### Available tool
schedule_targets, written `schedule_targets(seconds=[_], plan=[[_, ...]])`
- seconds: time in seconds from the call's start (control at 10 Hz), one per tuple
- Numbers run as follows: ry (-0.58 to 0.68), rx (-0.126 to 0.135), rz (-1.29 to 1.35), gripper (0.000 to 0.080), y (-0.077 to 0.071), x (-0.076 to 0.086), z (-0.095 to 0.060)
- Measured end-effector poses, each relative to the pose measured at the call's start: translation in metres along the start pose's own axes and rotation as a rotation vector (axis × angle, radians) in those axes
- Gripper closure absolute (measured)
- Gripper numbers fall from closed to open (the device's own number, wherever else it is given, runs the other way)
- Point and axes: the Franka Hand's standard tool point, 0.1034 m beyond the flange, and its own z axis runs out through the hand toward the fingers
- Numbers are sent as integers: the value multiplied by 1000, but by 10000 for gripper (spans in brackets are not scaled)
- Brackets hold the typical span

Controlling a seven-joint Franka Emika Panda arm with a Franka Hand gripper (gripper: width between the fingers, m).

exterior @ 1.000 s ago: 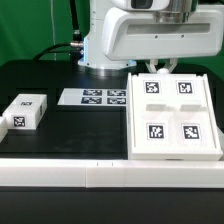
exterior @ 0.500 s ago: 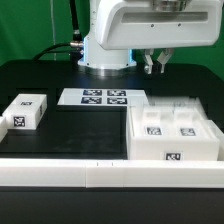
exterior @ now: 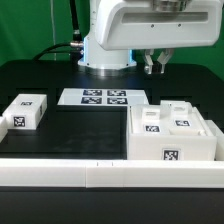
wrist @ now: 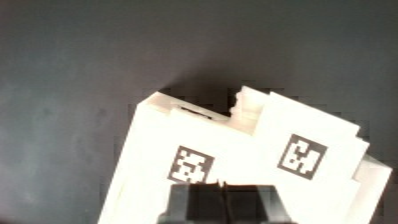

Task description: Assemble cabinet

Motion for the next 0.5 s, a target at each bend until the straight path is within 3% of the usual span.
schedule_targets(seconds=[0.1,0.2,0.4,0.5], plan=[[0,0,0,578,0,0,0],[-1,0,0,578,0,0,0],[-12,-1,80,195,-16,-19,16],[-1,-1,116,72,-22,-26,26]])
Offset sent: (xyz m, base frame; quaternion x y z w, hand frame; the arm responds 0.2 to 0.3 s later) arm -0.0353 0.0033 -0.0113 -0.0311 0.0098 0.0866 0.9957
